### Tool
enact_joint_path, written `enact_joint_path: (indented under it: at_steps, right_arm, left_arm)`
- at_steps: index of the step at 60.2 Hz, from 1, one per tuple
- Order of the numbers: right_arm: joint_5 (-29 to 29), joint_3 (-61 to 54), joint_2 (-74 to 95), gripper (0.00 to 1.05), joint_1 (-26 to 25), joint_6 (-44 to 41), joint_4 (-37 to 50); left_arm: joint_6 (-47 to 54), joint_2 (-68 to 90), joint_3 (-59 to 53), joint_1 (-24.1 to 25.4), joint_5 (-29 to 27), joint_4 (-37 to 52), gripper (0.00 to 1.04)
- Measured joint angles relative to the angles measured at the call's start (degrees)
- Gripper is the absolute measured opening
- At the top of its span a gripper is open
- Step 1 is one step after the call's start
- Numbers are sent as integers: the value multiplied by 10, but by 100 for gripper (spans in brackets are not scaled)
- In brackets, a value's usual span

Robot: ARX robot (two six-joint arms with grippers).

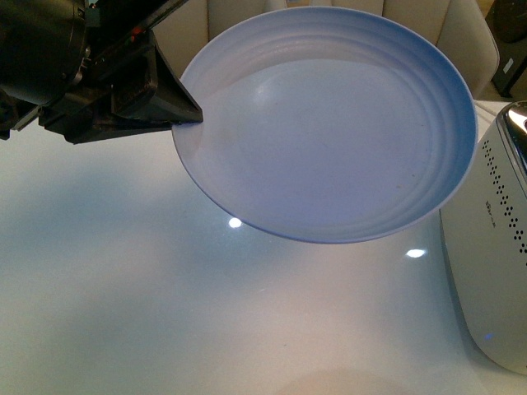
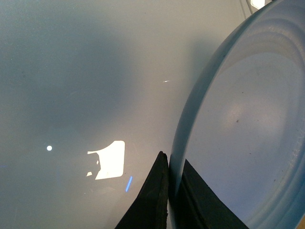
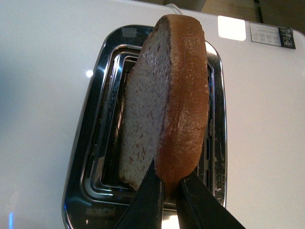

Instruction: Left arm holds plate, right arm toasts bread

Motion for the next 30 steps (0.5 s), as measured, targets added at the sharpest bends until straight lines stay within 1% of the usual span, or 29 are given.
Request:
enact_joint_path:
  at_steps: [10,16,30]
  right_arm:
    - [14,-7,17,3,21,6,10]
    - [30,-24,37,3,39,19,31]
    - [42,-46,53,3,55,37,51]
  left_arm:
    - [0,0,0,0,0,0,3]
    - [0,0,0,0,0,0,3]
    - [0,0,0,0,0,0,3]
